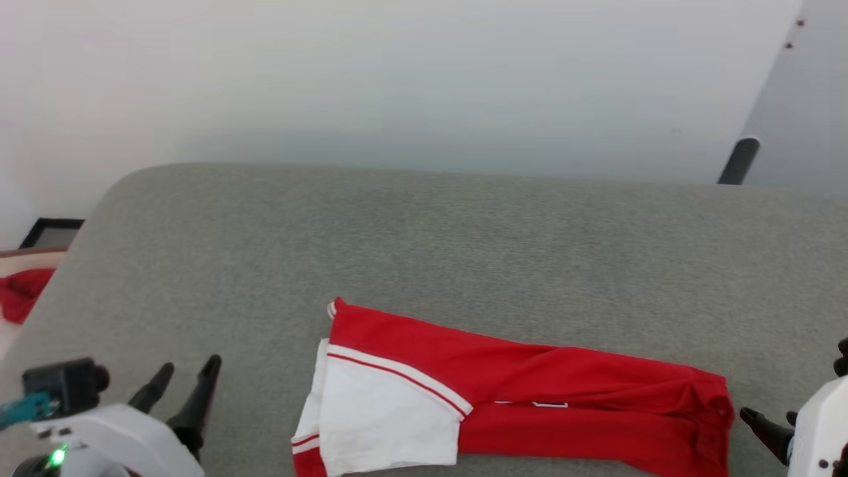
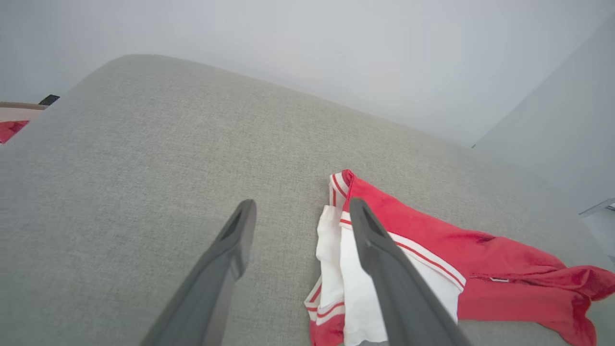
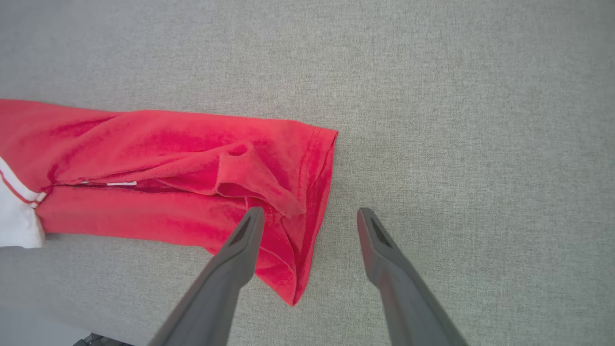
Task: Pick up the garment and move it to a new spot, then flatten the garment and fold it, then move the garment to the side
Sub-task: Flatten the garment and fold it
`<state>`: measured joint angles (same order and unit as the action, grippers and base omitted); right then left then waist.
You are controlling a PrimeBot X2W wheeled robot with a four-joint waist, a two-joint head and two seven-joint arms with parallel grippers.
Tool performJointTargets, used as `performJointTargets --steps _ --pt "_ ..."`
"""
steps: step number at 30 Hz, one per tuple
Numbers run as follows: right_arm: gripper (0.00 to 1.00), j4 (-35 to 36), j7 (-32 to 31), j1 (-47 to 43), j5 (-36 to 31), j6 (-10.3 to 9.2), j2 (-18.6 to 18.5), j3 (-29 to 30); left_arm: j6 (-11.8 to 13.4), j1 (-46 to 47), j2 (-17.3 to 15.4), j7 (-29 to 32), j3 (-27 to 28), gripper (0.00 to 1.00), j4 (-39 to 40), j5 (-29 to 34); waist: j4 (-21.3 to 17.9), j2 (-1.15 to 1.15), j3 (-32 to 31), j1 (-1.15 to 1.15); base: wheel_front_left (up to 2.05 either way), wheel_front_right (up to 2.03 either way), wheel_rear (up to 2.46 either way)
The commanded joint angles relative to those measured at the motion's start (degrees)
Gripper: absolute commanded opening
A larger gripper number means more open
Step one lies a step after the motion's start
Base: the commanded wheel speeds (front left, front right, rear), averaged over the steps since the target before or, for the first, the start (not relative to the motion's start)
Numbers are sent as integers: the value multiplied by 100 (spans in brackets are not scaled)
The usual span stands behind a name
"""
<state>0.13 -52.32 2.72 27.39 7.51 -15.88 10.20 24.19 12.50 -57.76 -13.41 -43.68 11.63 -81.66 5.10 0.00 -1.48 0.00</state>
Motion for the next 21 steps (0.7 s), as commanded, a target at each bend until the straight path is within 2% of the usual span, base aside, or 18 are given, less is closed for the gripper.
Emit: performJointTargets --steps 1,7,15,21 --pt "100 -72 -67 14 -95 -4 37 115 -13 -182 25 -89 103 100 -20 115 154 0 -7 0 0 0 0" --pt "100 -313 -173 102 -285 -4 53 272 -44 -603 190 -171 506 100 -76 443 377 0 16 0 0 0 0" --pt "100 -843 -457 316 -472 -4 79 450 -315 -1258 866 -166 1489 100 -172 1160 664 0 197 0 0 0 0" --pt "100 -1339 -485 574 -576 -4 94 476 -585 -1516 1305 -164 1889 100 -247 1452 833 0 424 0 0 0 0"
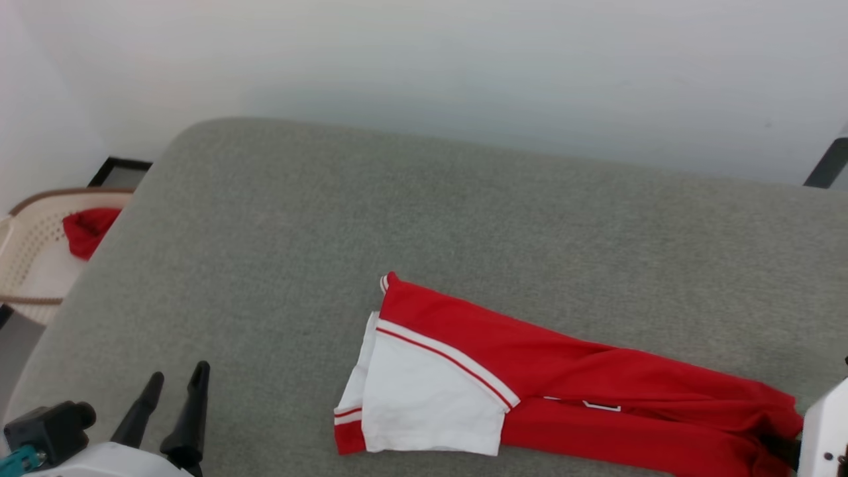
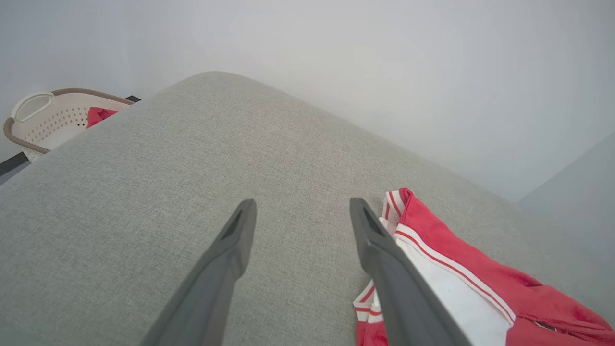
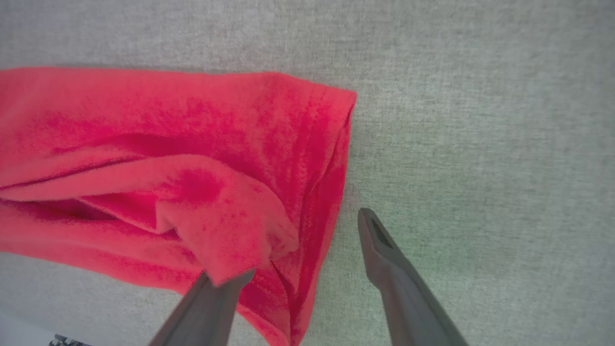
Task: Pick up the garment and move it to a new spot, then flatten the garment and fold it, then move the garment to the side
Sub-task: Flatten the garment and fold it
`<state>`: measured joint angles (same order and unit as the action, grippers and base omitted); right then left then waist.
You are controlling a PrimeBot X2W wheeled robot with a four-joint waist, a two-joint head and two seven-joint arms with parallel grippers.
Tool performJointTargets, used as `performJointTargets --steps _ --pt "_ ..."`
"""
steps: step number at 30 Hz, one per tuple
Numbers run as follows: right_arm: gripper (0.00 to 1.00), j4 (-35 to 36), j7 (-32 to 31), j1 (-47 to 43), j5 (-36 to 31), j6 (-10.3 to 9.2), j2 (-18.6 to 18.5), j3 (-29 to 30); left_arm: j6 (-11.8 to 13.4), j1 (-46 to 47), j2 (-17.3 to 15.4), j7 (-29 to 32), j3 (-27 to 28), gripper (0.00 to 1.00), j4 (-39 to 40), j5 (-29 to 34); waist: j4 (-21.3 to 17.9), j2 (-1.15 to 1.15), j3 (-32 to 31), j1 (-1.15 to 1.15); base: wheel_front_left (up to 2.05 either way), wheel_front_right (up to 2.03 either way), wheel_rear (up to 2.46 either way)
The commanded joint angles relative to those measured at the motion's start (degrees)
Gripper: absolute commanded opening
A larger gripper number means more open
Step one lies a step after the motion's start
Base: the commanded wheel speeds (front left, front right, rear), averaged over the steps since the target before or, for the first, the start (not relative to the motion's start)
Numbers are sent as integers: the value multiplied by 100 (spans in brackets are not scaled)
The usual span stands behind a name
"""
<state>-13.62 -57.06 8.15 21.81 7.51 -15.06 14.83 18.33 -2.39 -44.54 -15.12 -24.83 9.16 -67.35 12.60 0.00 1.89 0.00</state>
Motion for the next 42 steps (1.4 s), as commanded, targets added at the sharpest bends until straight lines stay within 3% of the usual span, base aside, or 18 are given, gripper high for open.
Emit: performJointTargets --steps 1,6,7,8,9,21,34,42 --pt "100 -58 -10 77 -16 -4 30 16 -27 -46 32 7 51 100 -20 55 103 0 123 0 0 0 0" --pt "100 -518 26 299 137 -4 61 -238 -177 -103 305 7 241 100 -120 219 159 0 254 0 0 0 0" --pt "38 -593 28 324 204 -1 55 -338 -210 -103 348 6 259 100 -139 258 164 0 269 0 0 0 0" --pt "4 -651 70 355 263 -1 30 -407 -245 -95 395 6 283 100 -154 297 169 0 287 0 0 0 0" --pt "0 -704 101 390 303 -1 16 -443 -268 -89 430 6 318 100 -175 341 169 0 300 0 0 0 0" --pt "0 -1025 356 681 733 -7 -555 -647 -548 -256 933 7 825 100 -344 772 8 0 330 0 0 0 0" --pt "0 -1599 721 990 284 -6 -1325 -401 -618 -389 946 7 900 100 -375 861 -296 0 151 0 0 0 0" --pt "0 -1416 661 1027 550 -6 -1331 -745 -601 -512 929 46 888 100 -417 795 -461 0 -79 0 0 0 0"
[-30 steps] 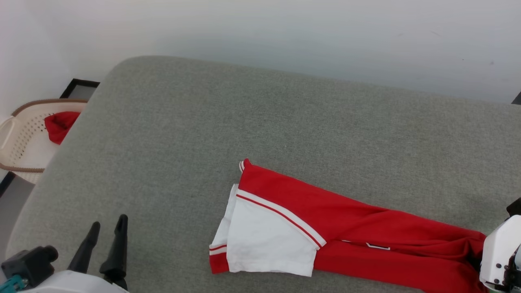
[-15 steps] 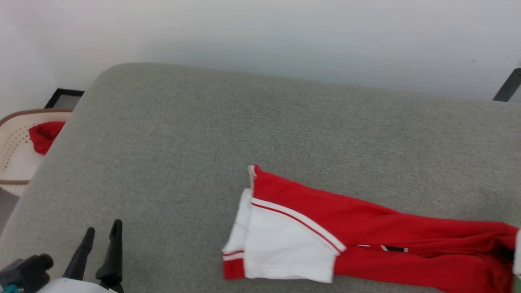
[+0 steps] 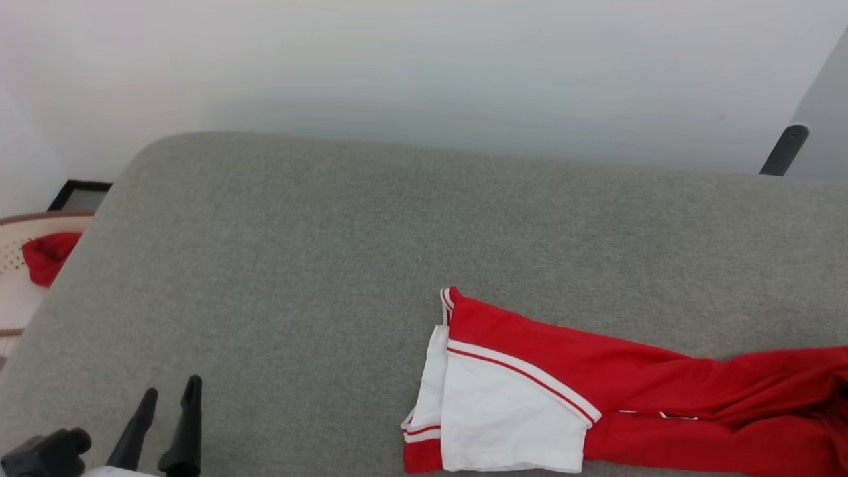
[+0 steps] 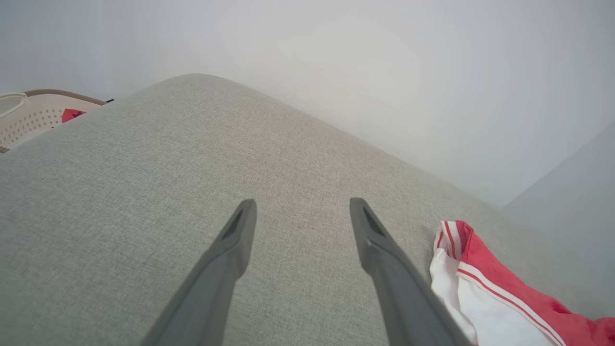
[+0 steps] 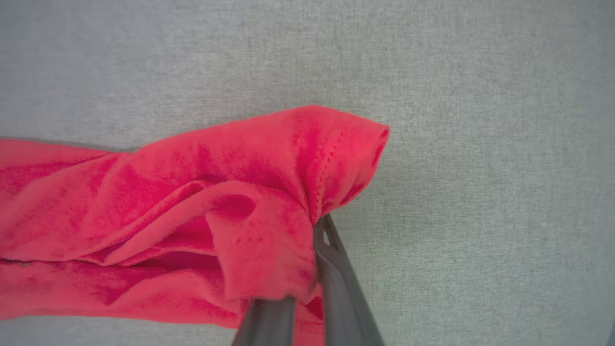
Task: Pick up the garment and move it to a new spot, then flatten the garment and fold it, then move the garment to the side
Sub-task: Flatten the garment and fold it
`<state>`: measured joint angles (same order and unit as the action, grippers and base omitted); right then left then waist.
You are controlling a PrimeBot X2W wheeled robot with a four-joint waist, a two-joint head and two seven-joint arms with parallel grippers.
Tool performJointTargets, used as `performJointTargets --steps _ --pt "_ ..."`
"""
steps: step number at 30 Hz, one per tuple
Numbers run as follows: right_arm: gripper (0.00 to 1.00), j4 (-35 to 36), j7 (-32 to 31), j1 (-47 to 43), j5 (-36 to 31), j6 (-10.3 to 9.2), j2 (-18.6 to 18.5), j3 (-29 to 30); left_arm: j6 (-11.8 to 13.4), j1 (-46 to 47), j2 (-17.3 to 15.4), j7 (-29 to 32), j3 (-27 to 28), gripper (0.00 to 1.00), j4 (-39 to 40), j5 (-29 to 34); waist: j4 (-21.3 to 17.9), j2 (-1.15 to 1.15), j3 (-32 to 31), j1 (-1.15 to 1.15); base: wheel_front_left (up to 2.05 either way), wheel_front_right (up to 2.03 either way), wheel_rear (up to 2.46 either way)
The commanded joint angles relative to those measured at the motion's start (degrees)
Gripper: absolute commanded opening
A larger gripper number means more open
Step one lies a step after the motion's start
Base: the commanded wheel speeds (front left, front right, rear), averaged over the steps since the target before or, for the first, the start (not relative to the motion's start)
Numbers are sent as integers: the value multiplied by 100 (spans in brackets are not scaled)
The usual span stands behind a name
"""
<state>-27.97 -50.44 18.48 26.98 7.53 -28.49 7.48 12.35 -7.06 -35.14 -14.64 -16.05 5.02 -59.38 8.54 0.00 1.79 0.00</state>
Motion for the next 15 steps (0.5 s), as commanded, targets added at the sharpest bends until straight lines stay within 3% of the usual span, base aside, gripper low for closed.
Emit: performJointTargets --steps 1,7,15 --pt "0 117 -49 -30 125 -8 29 -61 -7 -61 -18 19 2 100 5 -17 -68 0 -103 0 0 0 0" --pt "0 1079 -532 -187 922 -8 320 -275 25 -127 -37 106 -13 100 48 -81 -77 0 -281 0 0 0 0" --pt "0 2308 -988 -213 1265 -7 1229 -633 -5 -94 21 196 -99 100 67 -141 89 0 -403 0 0 0 0"
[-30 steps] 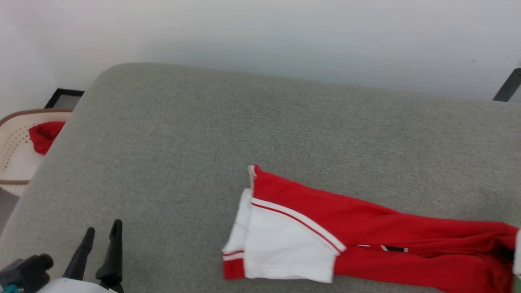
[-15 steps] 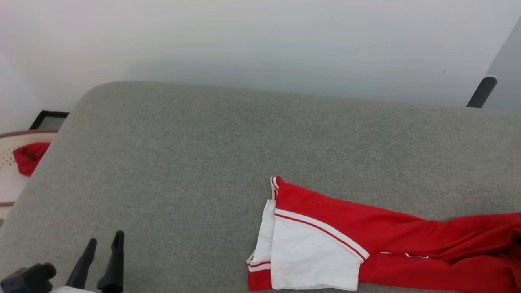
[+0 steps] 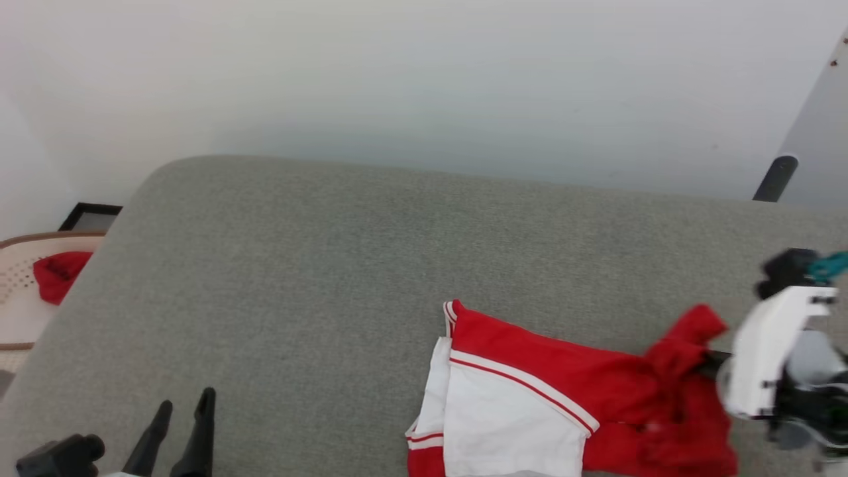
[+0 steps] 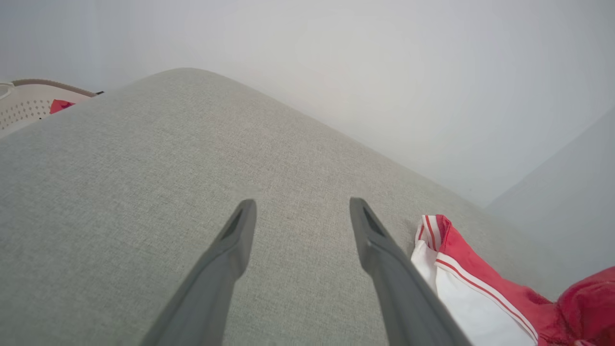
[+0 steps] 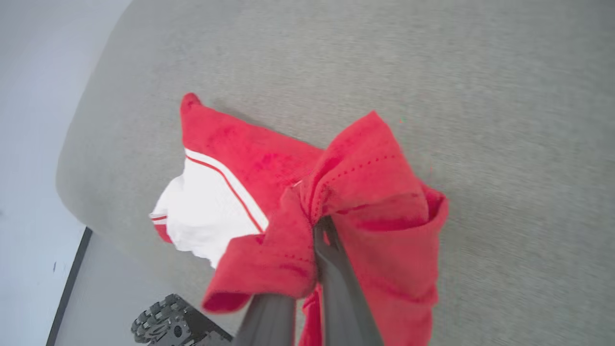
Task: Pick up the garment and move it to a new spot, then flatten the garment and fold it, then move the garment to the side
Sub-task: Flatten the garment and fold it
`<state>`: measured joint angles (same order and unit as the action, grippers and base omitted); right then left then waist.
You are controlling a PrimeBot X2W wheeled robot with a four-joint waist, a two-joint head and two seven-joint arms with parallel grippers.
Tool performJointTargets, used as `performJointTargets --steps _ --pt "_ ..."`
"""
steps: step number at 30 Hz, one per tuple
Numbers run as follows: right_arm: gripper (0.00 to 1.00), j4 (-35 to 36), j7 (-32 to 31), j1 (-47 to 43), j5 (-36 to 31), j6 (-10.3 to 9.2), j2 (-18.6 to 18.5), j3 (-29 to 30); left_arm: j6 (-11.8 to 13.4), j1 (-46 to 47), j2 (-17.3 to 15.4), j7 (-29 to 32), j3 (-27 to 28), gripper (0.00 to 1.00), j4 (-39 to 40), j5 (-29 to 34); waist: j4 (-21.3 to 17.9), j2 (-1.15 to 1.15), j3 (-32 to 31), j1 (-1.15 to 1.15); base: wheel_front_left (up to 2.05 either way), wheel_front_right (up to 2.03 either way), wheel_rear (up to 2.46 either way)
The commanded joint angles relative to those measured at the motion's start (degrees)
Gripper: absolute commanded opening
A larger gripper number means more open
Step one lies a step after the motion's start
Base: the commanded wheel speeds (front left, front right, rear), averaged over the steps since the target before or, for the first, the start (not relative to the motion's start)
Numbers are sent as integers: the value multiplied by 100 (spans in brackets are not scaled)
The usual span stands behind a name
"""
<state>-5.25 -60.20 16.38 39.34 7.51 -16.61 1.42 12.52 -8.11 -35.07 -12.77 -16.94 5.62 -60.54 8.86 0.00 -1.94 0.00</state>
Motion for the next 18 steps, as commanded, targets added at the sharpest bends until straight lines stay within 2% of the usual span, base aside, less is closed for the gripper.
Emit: performJointTargets --steps 1,4,7,9,13,18 --pt "0 118 -15 29 -16 -5 154 -112 -33 32 22 17 -27 100 -6 -21 93 0 -37 0 0 0 0" --pt "0 235 27 138 -160 -5 507 -371 -59 115 67 52 -103 100 -42 -5 210 0 -47 0 0 0 0" --pt "0 182 69 202 -237 -5 721 -528 -81 184 116 84 -156 100 -78 5 300 0 -53 0 0 0 0" --pt "0 23 246 346 -401 -5 989 -752 -129 298 175 118 -254 100 -142 39 441 0 -40 0 0 0 0" --pt "0 -394 569 462 -652 -5 1204 -955 -192 473 266 199 -413 100 -255 85 654 0 -29 0 0 0 0" --pt "0 -948 908 567 -893 -4 1300 -1190 -253 609 369 220 -522 100 -398 107 824 0 8 0 0 0 0"
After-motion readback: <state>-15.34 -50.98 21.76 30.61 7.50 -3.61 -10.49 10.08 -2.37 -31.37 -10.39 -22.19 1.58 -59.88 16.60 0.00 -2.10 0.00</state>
